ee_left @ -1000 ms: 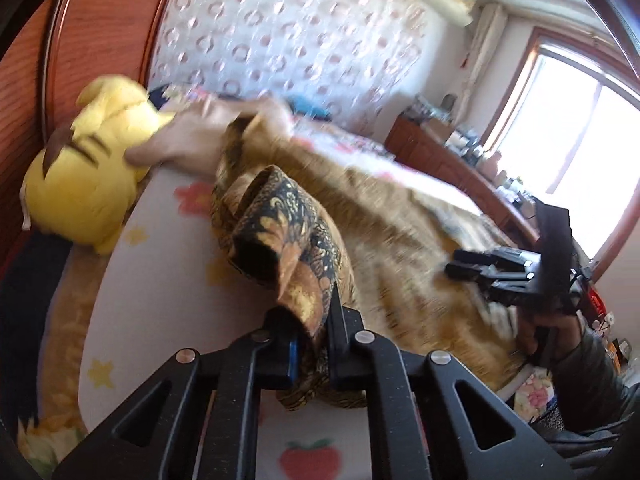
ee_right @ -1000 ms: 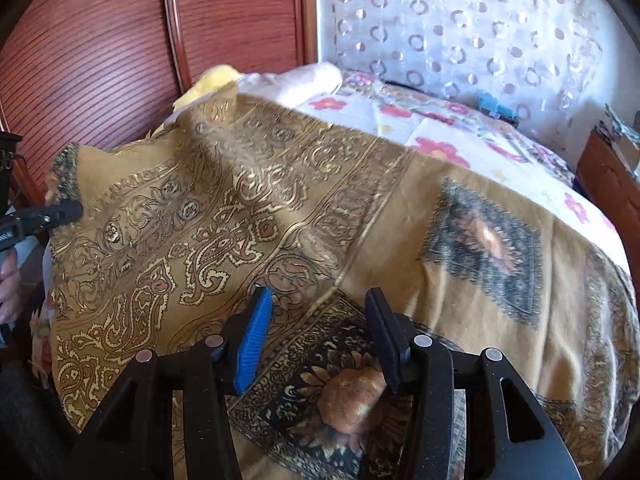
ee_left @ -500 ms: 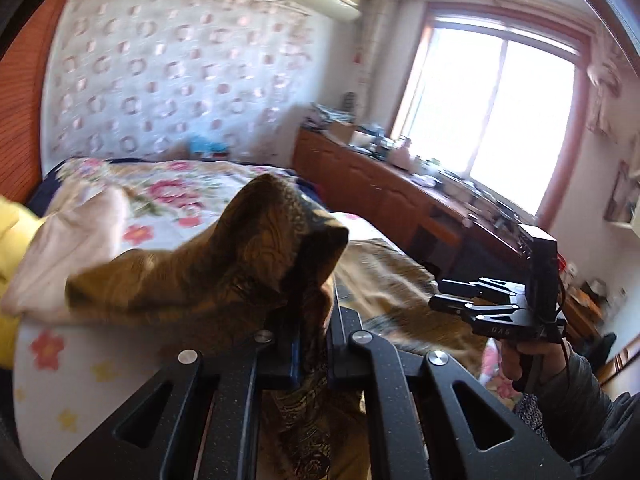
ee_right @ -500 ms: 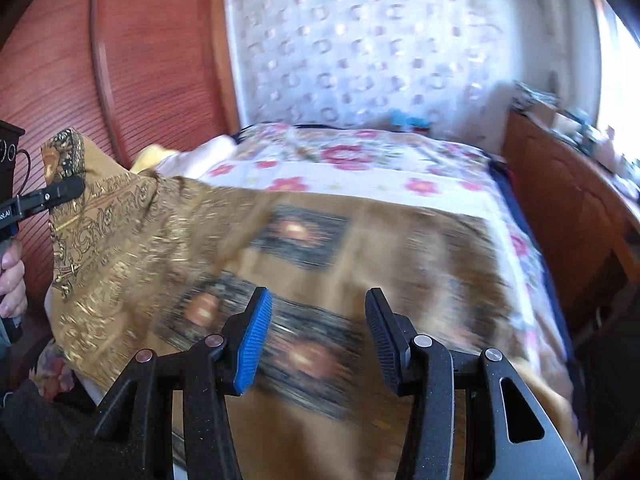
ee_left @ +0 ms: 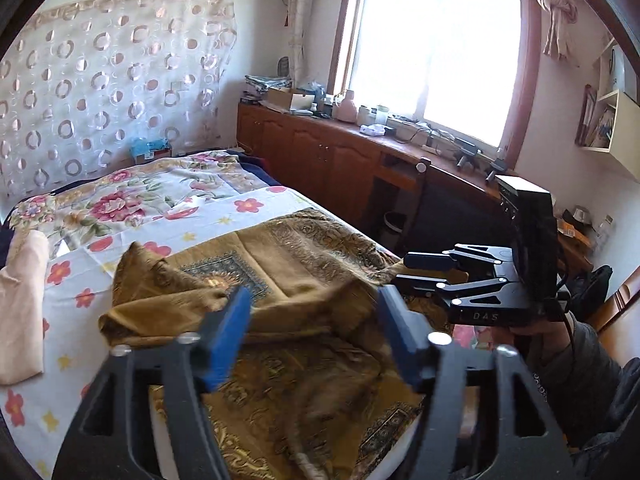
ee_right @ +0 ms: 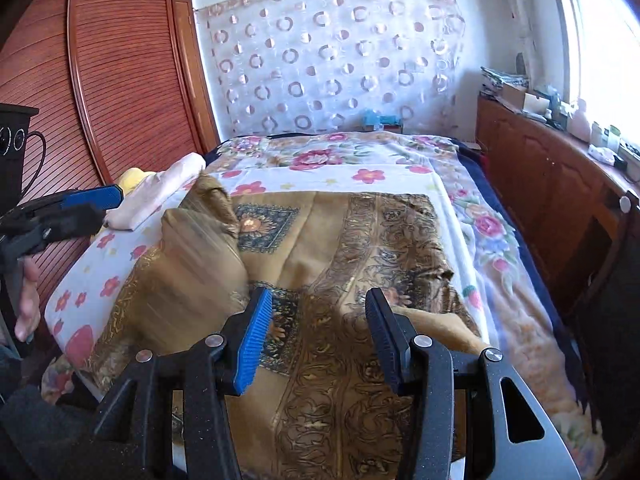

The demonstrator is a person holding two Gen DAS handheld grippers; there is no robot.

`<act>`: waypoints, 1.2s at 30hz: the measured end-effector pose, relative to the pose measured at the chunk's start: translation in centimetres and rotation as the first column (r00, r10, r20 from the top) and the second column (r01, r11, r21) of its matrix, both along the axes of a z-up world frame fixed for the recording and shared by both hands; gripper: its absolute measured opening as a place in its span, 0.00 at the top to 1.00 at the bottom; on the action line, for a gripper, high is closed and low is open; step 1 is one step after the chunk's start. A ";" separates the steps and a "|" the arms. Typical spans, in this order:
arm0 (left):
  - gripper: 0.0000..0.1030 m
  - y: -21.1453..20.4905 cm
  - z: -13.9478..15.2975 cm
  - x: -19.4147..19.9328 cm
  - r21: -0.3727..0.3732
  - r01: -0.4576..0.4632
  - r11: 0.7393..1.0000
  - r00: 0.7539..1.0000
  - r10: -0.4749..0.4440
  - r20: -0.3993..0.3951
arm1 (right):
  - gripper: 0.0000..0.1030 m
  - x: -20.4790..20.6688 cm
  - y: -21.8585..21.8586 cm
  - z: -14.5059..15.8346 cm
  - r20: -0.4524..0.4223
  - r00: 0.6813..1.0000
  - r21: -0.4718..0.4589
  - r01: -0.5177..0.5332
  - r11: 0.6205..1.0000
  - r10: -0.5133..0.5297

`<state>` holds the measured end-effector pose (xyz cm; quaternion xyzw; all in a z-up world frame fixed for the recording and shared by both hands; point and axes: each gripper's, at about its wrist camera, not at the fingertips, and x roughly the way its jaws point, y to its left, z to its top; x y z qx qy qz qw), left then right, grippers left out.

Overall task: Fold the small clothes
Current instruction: 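Grasp the robe's sleeve with the left tool and fold it onto the robe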

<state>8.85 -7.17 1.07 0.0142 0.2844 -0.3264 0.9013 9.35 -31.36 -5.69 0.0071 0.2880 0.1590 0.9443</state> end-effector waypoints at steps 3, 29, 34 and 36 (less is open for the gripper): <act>0.26 1.2 0.1 -0.4 -0.008 -0.048 0.999 0.999 0.048 0.013 | 0.51 0.8 0.9 0.1 0.002 1.000 0.000 -0.010 1.000 0.010; 0.25 8.7 -4.6 -0.9 0.036 -0.302 0.952 0.953 0.303 0.003 | 0.31 7.2 5.0 -1.5 -0.123 0.979 -0.203 -0.187 0.961 0.165; 0.25 8.6 -4.9 -0.8 0.037 -0.304 0.952 0.953 0.304 -0.003 | 0.28 6.2 5.6 -1.3 -0.122 0.970 -0.232 -0.233 0.944 0.209; 0.25 8.7 -5.0 -0.9 0.038 -0.304 0.952 0.953 0.304 -0.003 | 0.28 6.4 6.5 -1.9 -0.137 0.969 -0.265 -0.237 0.935 0.207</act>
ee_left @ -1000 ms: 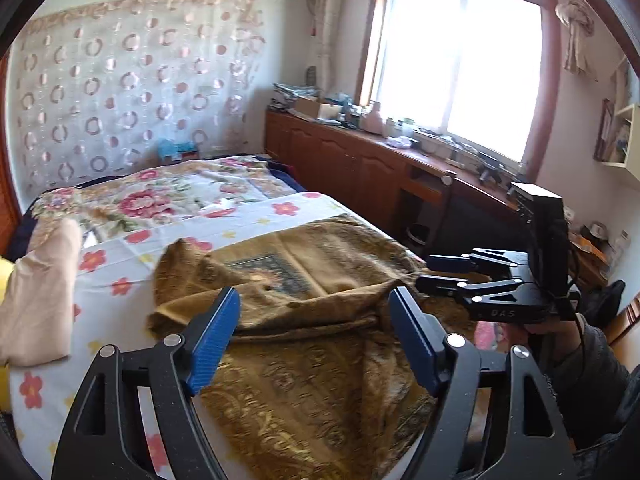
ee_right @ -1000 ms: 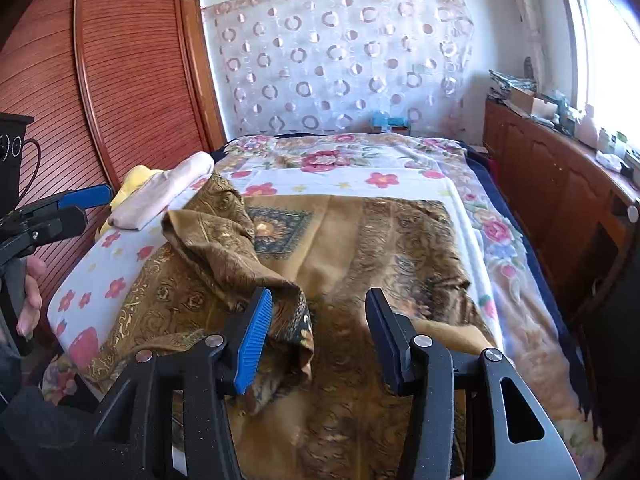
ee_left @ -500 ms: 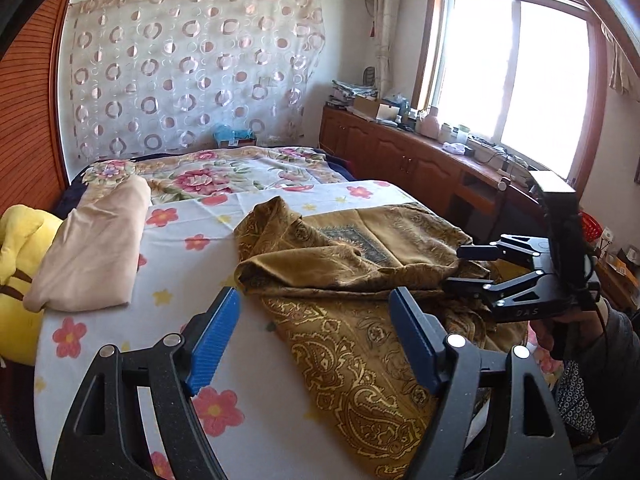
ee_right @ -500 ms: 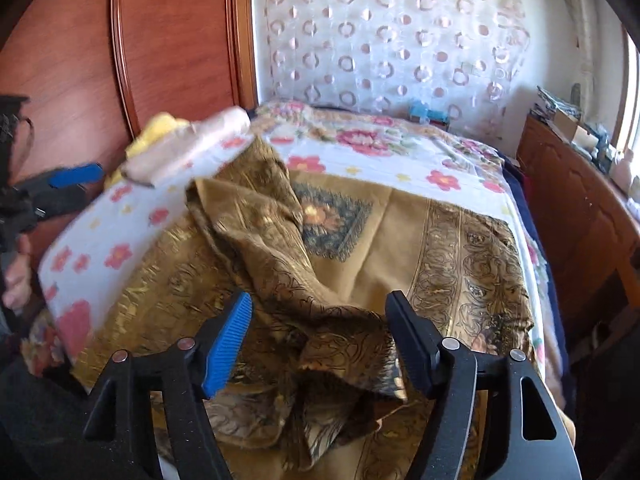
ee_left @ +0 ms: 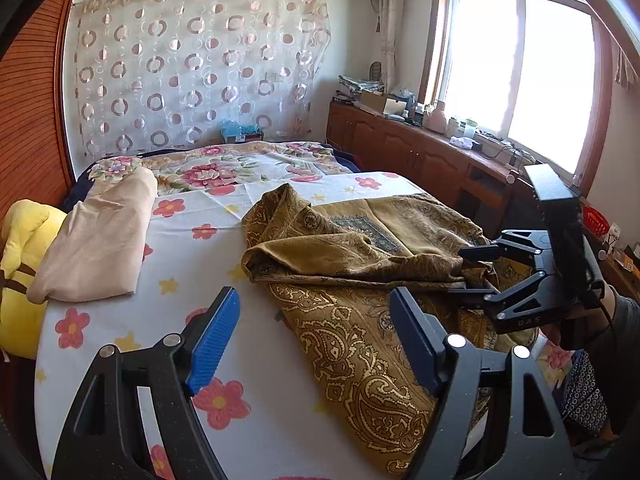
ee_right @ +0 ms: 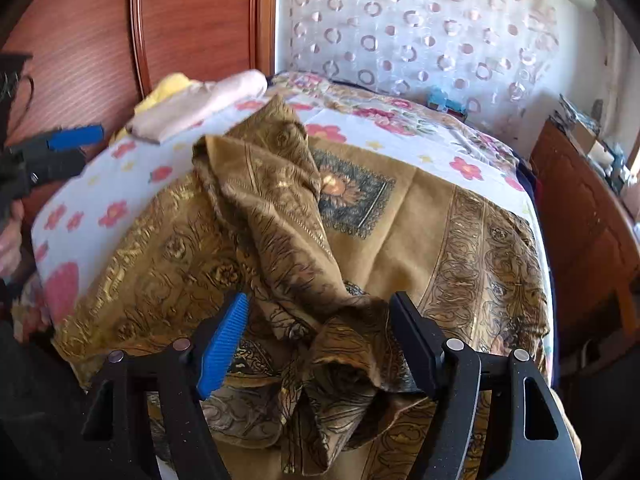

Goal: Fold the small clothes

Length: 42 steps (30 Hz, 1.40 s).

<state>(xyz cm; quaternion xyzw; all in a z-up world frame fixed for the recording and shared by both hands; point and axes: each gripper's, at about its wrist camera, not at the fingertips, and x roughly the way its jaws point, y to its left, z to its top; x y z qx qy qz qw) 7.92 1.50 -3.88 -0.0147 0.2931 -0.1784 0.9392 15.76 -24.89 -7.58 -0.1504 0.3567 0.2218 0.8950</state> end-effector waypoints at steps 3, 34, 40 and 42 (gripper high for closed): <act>0.25 0.0 -0.1 0.0 -0.003 -0.001 1.000 1.000 0.001 0.000 | 0.28 1.1 1.4 -0.8 -0.026 1.000 -0.031 0.008 0.999 -0.009; 0.25 -1.6 -0.2 -0.2 -0.021 0.035 0.999 0.999 -0.035 0.006 | 0.71 -4.4 -11.2 2.4 0.007 0.965 0.068 0.261 0.963 -0.262; 0.25 -1.7 -0.3 -0.3 -0.015 0.032 0.999 0.999 -0.032 0.009 | 0.55 -6.2 -10.0 5.0 0.102 0.966 0.109 0.228 0.968 -0.239; 0.25 -1.7 -0.3 -0.3 -0.015 0.031 0.999 0.999 -0.031 0.009 | 0.53 -6.5 -8.6 5.8 0.136 0.965 0.102 0.211 0.972 -0.224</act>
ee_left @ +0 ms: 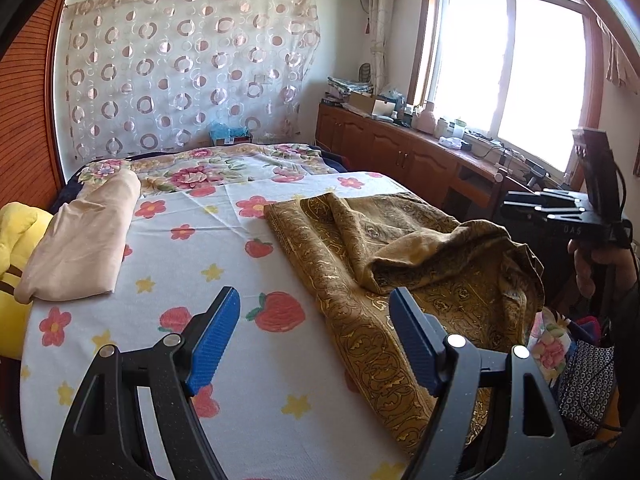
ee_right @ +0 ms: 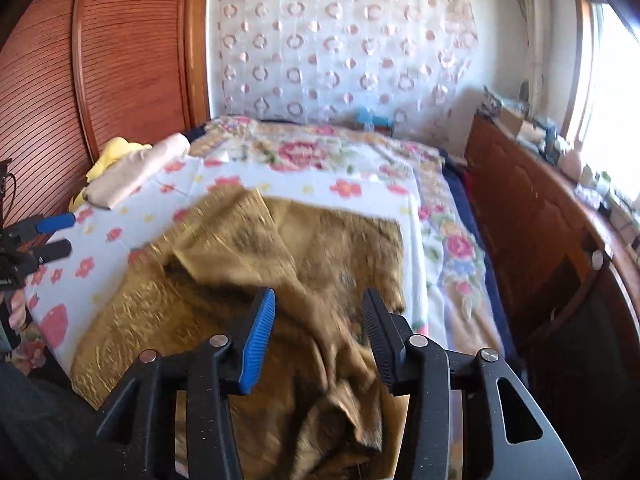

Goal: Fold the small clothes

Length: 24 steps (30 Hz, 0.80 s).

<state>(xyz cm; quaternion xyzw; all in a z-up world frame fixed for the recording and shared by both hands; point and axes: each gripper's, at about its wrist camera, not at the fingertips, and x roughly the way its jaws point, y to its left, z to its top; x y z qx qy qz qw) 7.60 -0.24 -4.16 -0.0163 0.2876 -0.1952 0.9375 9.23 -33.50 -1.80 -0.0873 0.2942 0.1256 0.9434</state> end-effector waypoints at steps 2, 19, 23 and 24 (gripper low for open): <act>0.25 0.0 0.0 0.0 0.000 0.001 1.000 1.000 -0.001 0.000 | 0.49 -0.3 1.2 0.4 0.015 0.999 -0.011 -0.032 0.999 0.033; 0.25 0.6 -0.2 -0.2 -0.008 -0.007 1.000 1.000 0.007 -0.006 | 0.43 5.5 11.7 -6.8 -0.229 0.926 -0.107 -0.332 0.937 0.302; 0.25 0.6 -0.4 -0.2 -0.009 -0.003 1.000 1.000 0.003 -0.009 | 0.43 7.3 12.8 -7.5 -0.251 0.911 -0.186 -0.376 0.908 0.326; 0.25 0.6 -0.5 -0.2 -0.009 -0.002 1.000 1.000 0.002 -0.010 | 0.43 7.5 12.7 -7.4 -0.256 0.910 -0.181 -0.377 0.908 0.327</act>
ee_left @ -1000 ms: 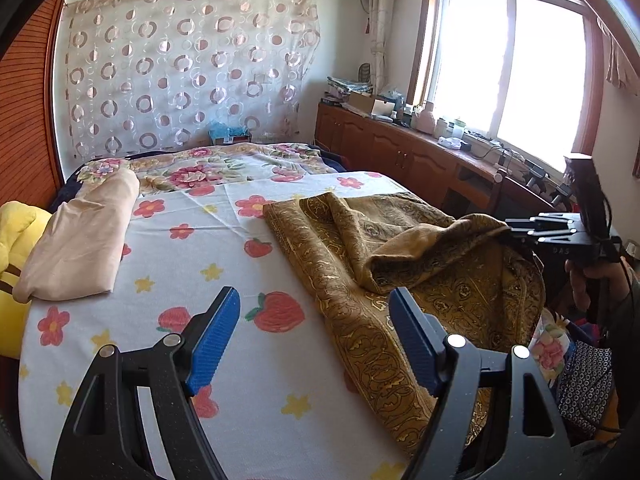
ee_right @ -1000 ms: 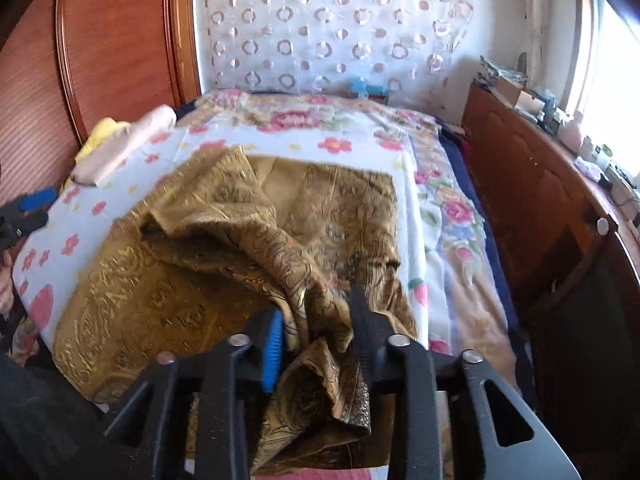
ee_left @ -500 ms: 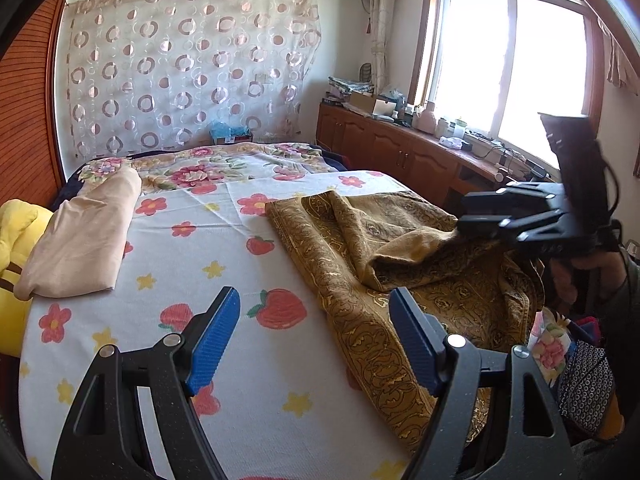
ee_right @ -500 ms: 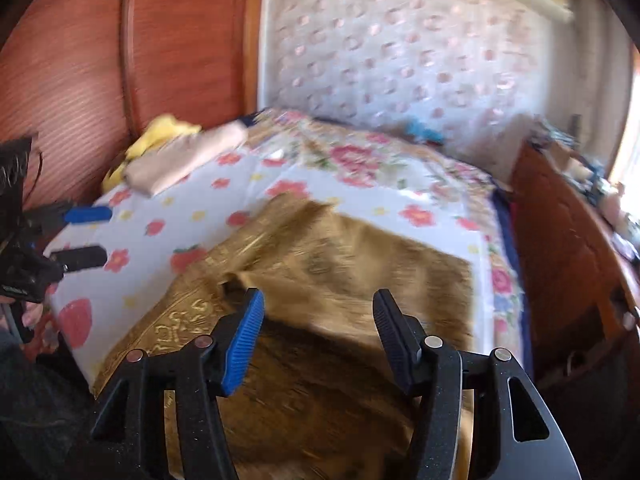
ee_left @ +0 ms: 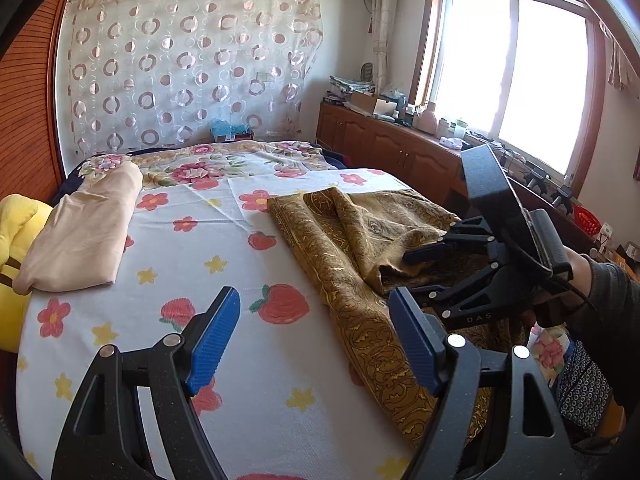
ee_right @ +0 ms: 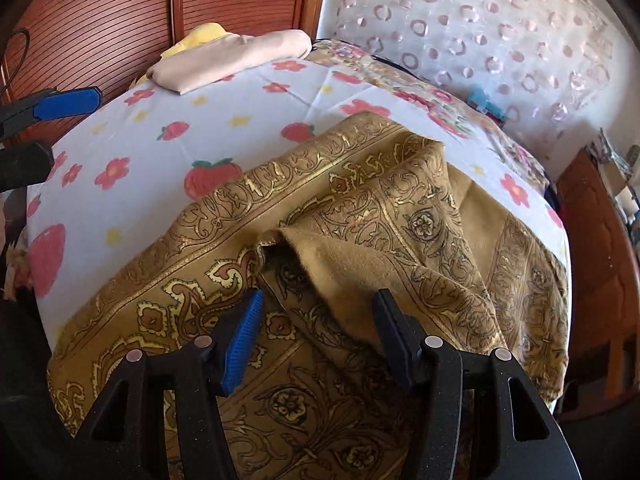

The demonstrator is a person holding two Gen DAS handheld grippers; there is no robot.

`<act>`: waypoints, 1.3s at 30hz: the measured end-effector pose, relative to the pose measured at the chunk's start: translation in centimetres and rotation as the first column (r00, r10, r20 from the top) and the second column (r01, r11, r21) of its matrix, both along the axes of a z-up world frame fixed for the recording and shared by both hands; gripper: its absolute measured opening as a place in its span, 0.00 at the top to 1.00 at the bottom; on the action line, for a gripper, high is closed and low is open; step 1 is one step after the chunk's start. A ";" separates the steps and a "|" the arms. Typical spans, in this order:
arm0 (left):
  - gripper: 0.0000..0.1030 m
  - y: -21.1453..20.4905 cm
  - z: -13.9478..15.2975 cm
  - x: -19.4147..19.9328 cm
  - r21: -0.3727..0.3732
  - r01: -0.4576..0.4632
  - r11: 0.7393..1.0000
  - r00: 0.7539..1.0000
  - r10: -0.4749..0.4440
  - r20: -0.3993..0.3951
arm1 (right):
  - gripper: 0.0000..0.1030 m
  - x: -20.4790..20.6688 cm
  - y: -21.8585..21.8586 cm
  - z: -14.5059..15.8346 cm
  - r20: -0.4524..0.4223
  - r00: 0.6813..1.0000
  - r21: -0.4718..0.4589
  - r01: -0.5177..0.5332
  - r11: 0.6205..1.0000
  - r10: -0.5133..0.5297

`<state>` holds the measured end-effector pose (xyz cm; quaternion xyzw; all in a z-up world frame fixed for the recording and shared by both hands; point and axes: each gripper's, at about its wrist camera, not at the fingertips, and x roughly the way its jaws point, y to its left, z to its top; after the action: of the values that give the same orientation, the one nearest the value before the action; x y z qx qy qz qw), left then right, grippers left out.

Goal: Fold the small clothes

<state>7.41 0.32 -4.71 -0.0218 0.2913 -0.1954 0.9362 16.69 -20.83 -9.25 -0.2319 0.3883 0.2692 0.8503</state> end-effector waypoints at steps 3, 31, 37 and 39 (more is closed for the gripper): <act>0.25 -0.1 -0.1 0.0 0.001 0.002 1.000 1.000 -0.002 -0.002 | 0.43 1.1 -0.6 -0.1 -0.001 1.000 0.006 0.022 1.000 -0.022; 0.25 -1.8 -1.1 -0.2 0.012 0.039 0.999 0.999 -0.038 -0.031 | 0.84 6.5 -14.7 7.8 0.155 0.863 0.190 0.451 0.872 -0.480; 0.25 -2.8 -1.4 -0.2 0.025 0.060 0.998 0.997 -0.059 -0.042 | 0.76 0.0 -15.9 7.0 0.139 0.907 0.213 0.364 0.907 -0.397; 0.25 -3.0 -1.5 -0.2 0.027 0.068 0.997 0.997 -0.067 -0.044 | 0.66 -1.8 -16.3 6.3 0.131 0.915 0.196 0.354 0.914 -0.382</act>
<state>7.23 -2.72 -6.16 -0.0031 0.3148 -0.2223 0.9228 14.90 -37.08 -2.93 -0.1034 0.3283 0.1153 0.9318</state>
